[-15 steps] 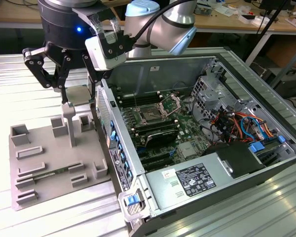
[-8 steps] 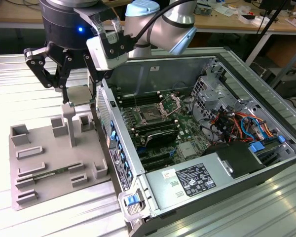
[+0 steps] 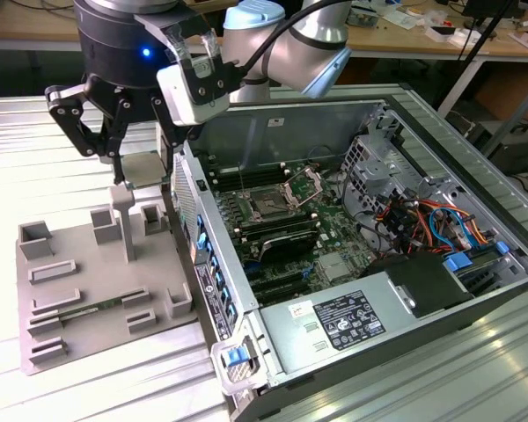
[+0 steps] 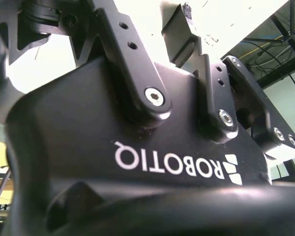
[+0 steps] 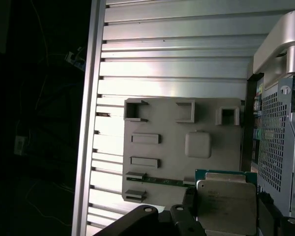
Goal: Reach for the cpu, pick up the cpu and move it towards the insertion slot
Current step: 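Pick up the cpu and move it towards the insertion slot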
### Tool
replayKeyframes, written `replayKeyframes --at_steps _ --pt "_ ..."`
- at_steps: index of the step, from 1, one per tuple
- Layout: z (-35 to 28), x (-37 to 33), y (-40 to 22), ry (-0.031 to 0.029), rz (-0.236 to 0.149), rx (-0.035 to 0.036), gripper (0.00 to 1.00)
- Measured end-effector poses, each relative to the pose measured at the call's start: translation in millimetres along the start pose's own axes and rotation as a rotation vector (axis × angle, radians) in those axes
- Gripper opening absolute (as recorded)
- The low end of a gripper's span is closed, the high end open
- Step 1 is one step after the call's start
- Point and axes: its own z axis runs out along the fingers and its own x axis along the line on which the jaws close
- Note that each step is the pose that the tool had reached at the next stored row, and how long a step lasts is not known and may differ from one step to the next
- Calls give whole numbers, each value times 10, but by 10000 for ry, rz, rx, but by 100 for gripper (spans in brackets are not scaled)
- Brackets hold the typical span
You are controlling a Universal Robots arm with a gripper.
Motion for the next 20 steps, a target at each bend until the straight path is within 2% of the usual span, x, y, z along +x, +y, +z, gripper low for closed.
replayKeyframes --at_steps 20 --pt "0 -50 -5 0 0 0 55"
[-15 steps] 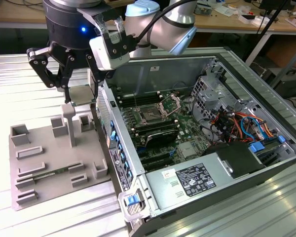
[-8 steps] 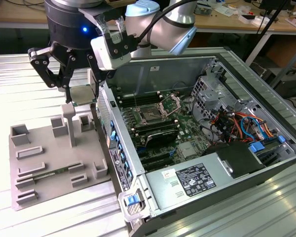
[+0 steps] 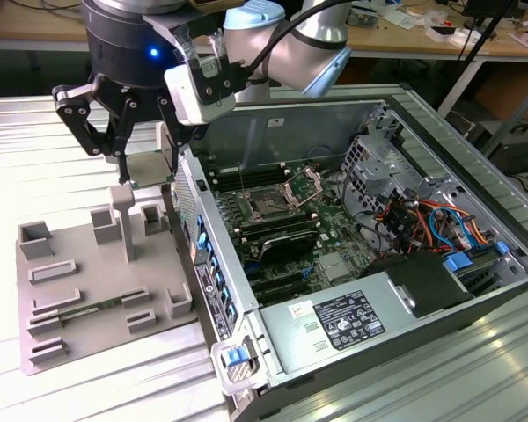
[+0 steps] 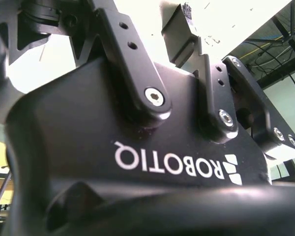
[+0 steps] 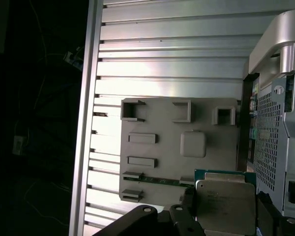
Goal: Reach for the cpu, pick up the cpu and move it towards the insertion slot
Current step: 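Pick up the cpu and move it towards the insertion slot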
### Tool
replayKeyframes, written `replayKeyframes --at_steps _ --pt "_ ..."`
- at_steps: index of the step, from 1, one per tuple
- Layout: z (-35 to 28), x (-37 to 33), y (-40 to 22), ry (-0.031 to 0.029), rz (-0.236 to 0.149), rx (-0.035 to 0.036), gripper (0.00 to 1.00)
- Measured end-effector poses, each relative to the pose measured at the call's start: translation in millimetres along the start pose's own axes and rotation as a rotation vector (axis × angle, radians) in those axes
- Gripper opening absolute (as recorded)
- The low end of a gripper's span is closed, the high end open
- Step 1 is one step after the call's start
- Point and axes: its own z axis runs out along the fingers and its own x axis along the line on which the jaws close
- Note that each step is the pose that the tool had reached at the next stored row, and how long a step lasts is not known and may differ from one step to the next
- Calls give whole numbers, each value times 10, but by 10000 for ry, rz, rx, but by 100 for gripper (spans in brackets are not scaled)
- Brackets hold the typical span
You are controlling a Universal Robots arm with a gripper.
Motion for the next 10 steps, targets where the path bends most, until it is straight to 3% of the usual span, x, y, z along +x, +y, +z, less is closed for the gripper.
replayKeyframes --at_steps 10 --pt "0 -18 -2 0 0 0 55"
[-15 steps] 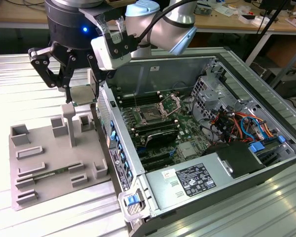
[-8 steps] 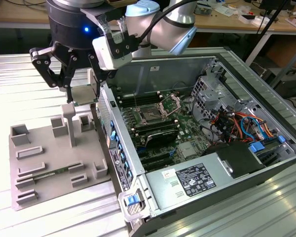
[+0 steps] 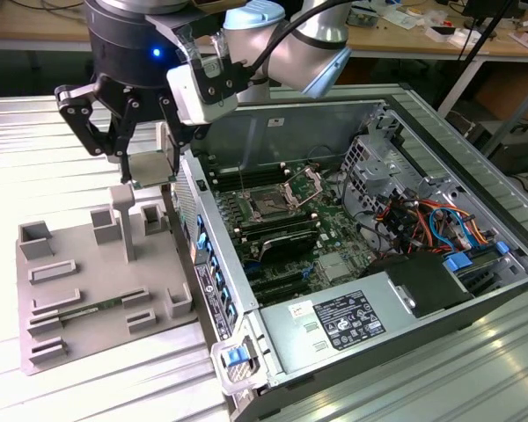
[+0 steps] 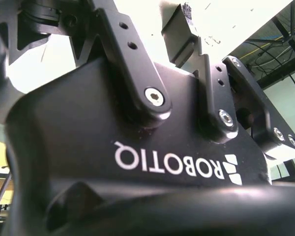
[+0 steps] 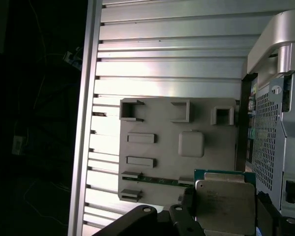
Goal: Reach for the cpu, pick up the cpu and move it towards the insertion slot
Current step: 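Pick up the cpu and move it towards the insertion slot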
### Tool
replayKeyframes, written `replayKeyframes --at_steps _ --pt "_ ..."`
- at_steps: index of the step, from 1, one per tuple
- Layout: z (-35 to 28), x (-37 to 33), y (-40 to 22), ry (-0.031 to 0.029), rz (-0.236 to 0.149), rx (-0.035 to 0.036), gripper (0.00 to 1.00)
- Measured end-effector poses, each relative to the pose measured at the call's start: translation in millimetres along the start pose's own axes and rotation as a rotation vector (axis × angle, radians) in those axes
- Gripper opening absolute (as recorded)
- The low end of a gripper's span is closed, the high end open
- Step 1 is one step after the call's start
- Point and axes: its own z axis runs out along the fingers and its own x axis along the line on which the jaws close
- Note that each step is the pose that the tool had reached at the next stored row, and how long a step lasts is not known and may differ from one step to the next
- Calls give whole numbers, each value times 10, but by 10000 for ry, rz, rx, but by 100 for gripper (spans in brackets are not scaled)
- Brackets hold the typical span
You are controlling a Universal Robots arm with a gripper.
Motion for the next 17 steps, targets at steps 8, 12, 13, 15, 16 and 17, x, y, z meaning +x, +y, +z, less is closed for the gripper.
replayKeyframes --at_steps 8,12,13,15,16,17 --pt "0 -22 -2 1 0 1 55" --pt "-1 -29 -3 1 0 1 55" --pt "0 -30 -3 0 0 0 55" --pt "0 -33 -3 1 0 0 55" --pt "0 -35 -4 1 0 0 55" --pt "0 -37 -4 0 0 0 55"
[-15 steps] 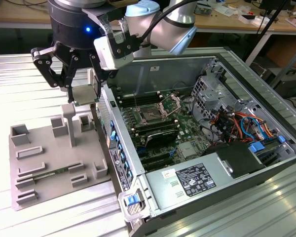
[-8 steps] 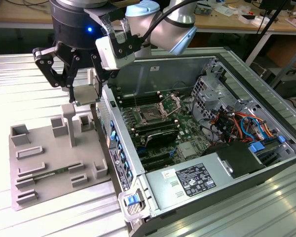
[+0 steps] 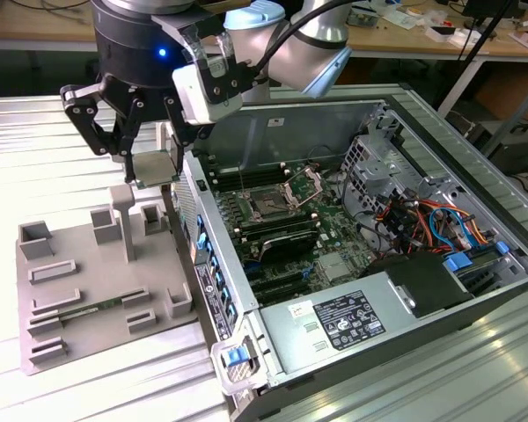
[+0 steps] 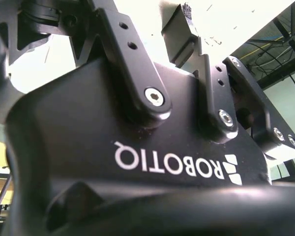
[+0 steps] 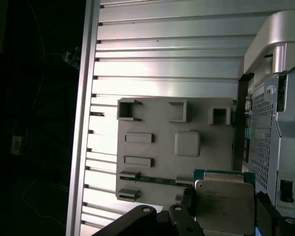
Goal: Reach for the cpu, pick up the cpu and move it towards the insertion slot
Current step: 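Pick up the cpu and move it towards the insertion slot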
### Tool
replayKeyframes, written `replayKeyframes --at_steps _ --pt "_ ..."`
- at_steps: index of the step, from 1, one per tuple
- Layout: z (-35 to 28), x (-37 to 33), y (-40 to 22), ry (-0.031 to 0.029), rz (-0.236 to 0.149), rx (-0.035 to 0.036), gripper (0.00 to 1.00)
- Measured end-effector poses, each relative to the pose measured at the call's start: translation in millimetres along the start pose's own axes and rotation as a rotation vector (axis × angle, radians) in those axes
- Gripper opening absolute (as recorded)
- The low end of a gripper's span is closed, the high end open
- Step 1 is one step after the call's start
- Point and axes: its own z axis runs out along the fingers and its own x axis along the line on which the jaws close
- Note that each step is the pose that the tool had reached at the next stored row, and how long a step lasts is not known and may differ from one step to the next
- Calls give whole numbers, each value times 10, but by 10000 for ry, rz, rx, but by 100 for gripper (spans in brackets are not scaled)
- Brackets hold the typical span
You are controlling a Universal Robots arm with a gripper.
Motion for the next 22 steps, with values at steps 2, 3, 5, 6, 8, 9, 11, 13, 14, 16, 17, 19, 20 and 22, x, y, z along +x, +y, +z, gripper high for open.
replayKeyframes --at_steps 2,3,5,6,8,9,11,13,14,16,17,19,20,22 --pt "0 -2 0 -1 0 0 55" --pt "0 -5 0 0 0 0 55" --pt "0 -15 -2 0 0 0 55" --pt "0 -20 -2 0 0 0 55" --pt "0 -31 -3 0 1 0 55" --pt "0 -35 -3 1 0 0 55" --pt "0 -43 -4 0 0 0 55" --pt "0 -48 -5 0 1 0 55" --pt "0 -50 -5 0 0 0 55" --pt "0 -56 -6 0 -1 0 55" --pt "0 -59 -6 0 -1 0 55" --pt "0 -62 -6 0 1 0 55" --pt "0 -66 -6 1 0 0 55" --pt "0 -73 -7 0 0 0 55"
